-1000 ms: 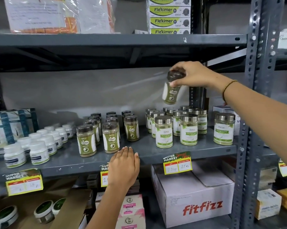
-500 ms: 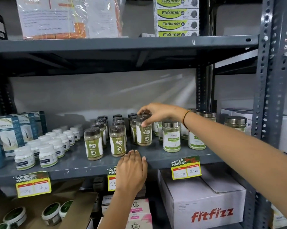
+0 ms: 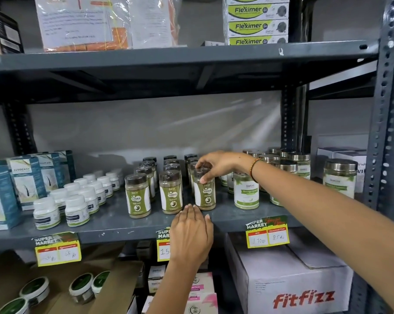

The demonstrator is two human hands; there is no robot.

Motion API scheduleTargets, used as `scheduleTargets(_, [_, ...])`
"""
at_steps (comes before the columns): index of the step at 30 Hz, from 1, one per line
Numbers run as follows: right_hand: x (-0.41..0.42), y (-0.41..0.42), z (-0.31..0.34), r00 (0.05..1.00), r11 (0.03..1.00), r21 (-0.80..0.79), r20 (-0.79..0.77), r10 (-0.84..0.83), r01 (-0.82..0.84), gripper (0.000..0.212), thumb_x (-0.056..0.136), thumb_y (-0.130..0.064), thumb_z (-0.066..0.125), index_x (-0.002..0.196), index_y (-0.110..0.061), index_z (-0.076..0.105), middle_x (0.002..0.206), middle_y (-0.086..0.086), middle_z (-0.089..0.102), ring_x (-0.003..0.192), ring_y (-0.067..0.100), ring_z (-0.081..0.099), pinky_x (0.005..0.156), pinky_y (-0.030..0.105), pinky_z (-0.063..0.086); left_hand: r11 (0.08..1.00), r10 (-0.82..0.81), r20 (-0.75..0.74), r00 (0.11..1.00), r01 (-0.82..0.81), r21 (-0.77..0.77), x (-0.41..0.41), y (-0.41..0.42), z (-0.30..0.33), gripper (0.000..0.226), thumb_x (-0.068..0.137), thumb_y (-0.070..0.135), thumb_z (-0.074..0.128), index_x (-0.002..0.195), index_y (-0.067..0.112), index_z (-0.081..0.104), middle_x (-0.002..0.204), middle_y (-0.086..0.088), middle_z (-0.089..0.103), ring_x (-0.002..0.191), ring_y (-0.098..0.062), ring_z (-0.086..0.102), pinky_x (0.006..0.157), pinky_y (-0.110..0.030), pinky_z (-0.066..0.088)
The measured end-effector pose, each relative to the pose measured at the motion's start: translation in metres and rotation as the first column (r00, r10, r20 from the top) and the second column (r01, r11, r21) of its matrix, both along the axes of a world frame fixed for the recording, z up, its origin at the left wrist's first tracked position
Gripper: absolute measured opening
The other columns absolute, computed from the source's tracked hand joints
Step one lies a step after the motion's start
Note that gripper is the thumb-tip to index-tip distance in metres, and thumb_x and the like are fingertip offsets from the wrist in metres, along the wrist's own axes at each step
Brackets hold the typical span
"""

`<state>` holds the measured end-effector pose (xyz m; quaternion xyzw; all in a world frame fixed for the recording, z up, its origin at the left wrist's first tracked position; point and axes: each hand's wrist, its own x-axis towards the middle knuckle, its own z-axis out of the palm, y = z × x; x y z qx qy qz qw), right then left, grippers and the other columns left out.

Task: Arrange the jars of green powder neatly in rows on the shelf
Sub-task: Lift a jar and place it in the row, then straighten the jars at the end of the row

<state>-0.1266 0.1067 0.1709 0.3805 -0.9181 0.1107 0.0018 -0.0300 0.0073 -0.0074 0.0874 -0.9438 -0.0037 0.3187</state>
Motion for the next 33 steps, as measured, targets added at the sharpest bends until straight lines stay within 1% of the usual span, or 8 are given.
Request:
scheduleTargets(7, [0.008, 0.001, -0.001, 1.0, 1.0, -0.009, 0.002, -0.022, 0.022, 0.068, 0.085, -0.035, 0.073, 0.145, -0.02, 0.045, 0.148, 0.003, 0.047, 0.132, 0.024, 0.047, 0.109, 0.038, 0.038, 1.0, -0.002, 0.008, 1.0, 0.002, -0.01, 0.002, 0.0, 0.001, 0.062, 0.097, 0.04, 0.013, 0.139, 0.005, 0.041, 0.144, -0.013, 0.047, 0.135, -0.021, 0.038, 0.114, -0.034, 0.026])
scheduleTargets(10, [0.013, 0.005, -0.001, 0.998, 0.999, -0.014, -0.057, -0.032, 0.031, 0.075, 0.085, -0.04, 0.072, 0.149, -0.02, 0.038, 0.151, 0.004, 0.045, 0.134, 0.025, 0.046, 0.109, 0.038, 0.038, 1.0, -0.006, 0.015, 1.0, 0.006, -0.015, 0.004, 0.001, 0.003, 0.062, 0.097, 0.04, 0.013, 0.138, 0.005, 0.043, 0.143, -0.013, 0.048, 0.134, -0.021, 0.04, 0.113, -0.034, 0.027])
scheduleTargets(15, [0.024, 0.027, 0.006, 0.98, 0.974, -0.225, -0.189, -0.057, 0.014, 0.068, 0.087, -0.042, 0.068, 0.146, -0.018, 0.042, 0.146, 0.006, 0.05, 0.13, 0.024, 0.051, 0.103, 0.035, 0.041, 1.0, -0.013, 0.022, 1.0, 0.013, 0.004, 0.007, 0.002, 0.005, 0.06, 0.097, 0.039, 0.017, 0.135, 0.003, 0.047, 0.139, -0.014, 0.052, 0.131, -0.023, 0.044, 0.111, -0.035, 0.031])
scheduleTargets(19, [0.033, 0.06, 0.016, 0.933, 0.929, -0.369, -0.33, -0.141, 0.01, 0.056, 0.086, -0.041, 0.068, 0.136, -0.02, 0.055, 0.131, 0.004, 0.063, 0.113, 0.018, 0.062, 0.098, 0.032, 0.048, 1.0, -0.01, 0.033, 0.999, 0.01, 0.014, 0.009, 0.004, 0.007, 0.058, 0.097, 0.038, 0.019, 0.132, 0.002, 0.05, 0.136, -0.015, 0.055, 0.129, -0.024, 0.047, 0.11, -0.036, 0.033])
scheduleTargets(21, [0.035, 0.081, 0.02, 0.912, 0.912, -0.409, -0.363, -0.193, 0.031, 0.049, 0.087, -0.04, 0.066, 0.131, -0.021, 0.06, 0.125, 0.001, 0.066, 0.109, 0.015, 0.064, 0.096, 0.032, 0.05, 1.0, -0.012, 0.033, 0.999, 0.011, 0.02, 0.01, 0.005, 0.008, 0.058, 0.097, 0.037, 0.021, 0.129, 0.002, 0.052, 0.133, -0.015, 0.057, 0.127, -0.025, 0.049, 0.109, -0.036, 0.035])
scheduleTargets(27, [0.031, 0.152, 0.023, 0.839, 0.889, -0.408, -0.392, -0.377, 0.209, 0.036, 0.088, -0.037, 0.063, 0.12, -0.022, 0.066, 0.113, 0.0, 0.07, 0.103, 0.021, 0.066, 0.092, 0.039, 0.053, 0.999, -0.013, 0.033, 0.999, 0.011, 0.032, 0.012, 0.006, 0.009, 0.056, 0.097, 0.037, 0.023, 0.127, 0.002, 0.054, 0.13, -0.015, 0.06, 0.124, -0.025, 0.051, 0.106, -0.038, 0.038])
scheduleTargets(30, [0.026, 0.186, 0.022, 0.766, 0.872, -0.312, -0.423, -0.484, 0.378, 0.035, 0.087, -0.04, 0.061, 0.118, -0.023, 0.066, 0.114, 0.005, 0.069, 0.105, 0.031, 0.063, 0.09, 0.045, 0.053, 1.0, -0.014, 0.036, 0.999, 0.014, 0.022, 0.011, 0.005, 0.008, 0.055, 0.097, 0.036, 0.024, 0.126, 0.002, 0.054, 0.13, -0.015, 0.06, 0.124, -0.025, 0.051, 0.105, -0.038, 0.038])
scheduleTargets(33, [0.02, 0.21, 0.019, 0.692, 0.81, -0.16, -0.445, -0.569, 0.564, 0.035, 0.087, -0.043, 0.062, 0.114, -0.021, 0.067, 0.111, 0.011, 0.066, 0.103, 0.036, 0.062, 0.083, 0.044, 0.054, 1.0, -0.02, 0.032, 0.999, 0.02, 0.012, 0.009, 0.003, 0.007, 0.054, 0.097, 0.036, 0.024, 0.125, 0.002, 0.055, 0.129, -0.014, 0.061, 0.124, -0.024, 0.051, 0.106, -0.037, 0.038])
